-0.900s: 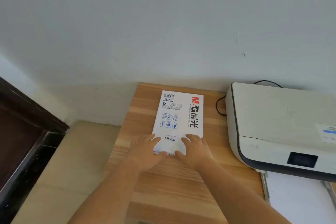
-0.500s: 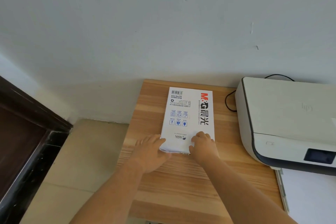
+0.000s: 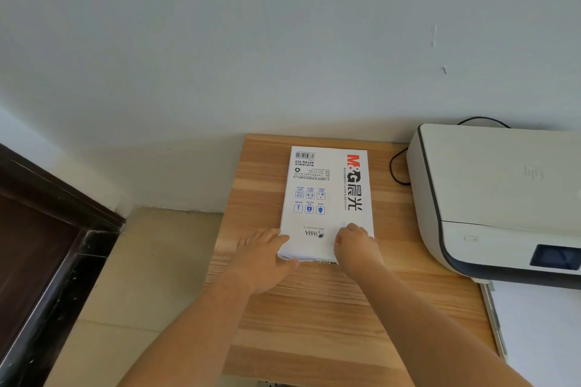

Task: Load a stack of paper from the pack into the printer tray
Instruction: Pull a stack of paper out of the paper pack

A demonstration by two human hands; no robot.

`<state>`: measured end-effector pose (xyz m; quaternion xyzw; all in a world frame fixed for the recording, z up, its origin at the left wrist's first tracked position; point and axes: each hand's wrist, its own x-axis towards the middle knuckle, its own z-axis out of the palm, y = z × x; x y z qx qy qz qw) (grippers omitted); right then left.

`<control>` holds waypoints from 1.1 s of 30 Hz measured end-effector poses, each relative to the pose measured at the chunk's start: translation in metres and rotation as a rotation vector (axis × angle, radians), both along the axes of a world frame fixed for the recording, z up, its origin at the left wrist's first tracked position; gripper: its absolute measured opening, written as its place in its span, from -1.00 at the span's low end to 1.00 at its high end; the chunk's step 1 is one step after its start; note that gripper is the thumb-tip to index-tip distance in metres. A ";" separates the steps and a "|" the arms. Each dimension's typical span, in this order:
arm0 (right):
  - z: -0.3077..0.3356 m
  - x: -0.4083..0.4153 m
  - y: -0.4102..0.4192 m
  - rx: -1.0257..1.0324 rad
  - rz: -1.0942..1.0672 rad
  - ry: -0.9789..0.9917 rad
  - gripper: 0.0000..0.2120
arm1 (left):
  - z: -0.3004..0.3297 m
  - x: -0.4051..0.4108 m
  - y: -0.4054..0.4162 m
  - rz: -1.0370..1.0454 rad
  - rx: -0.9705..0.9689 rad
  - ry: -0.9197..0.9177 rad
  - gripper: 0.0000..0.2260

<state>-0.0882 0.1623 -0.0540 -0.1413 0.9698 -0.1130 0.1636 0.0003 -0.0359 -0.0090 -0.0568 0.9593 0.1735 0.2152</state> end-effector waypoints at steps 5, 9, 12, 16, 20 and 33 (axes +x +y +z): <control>-0.004 0.018 0.010 -0.071 0.066 0.071 -0.80 | 0.001 -0.003 0.001 -0.034 -0.029 -0.001 -0.42; -0.005 0.034 0.014 -0.146 0.092 0.110 -0.81 | 0.001 -0.005 0.003 -0.054 -0.042 0.014 -0.43; -0.009 0.044 0.019 -0.162 0.154 0.110 -0.82 | 0.000 -0.005 0.005 -0.072 -0.049 0.021 -0.42; -0.009 0.055 0.023 -0.152 0.180 0.119 -0.82 | -0.003 -0.007 0.008 -0.083 -0.052 0.013 -0.41; -0.016 0.063 0.029 -0.111 0.164 0.135 -0.77 | -0.004 -0.007 0.012 -0.100 -0.059 0.006 -0.43; -0.035 0.099 0.041 -0.020 0.273 0.166 -0.80 | -0.006 -0.008 0.017 -0.152 -0.073 0.005 -0.45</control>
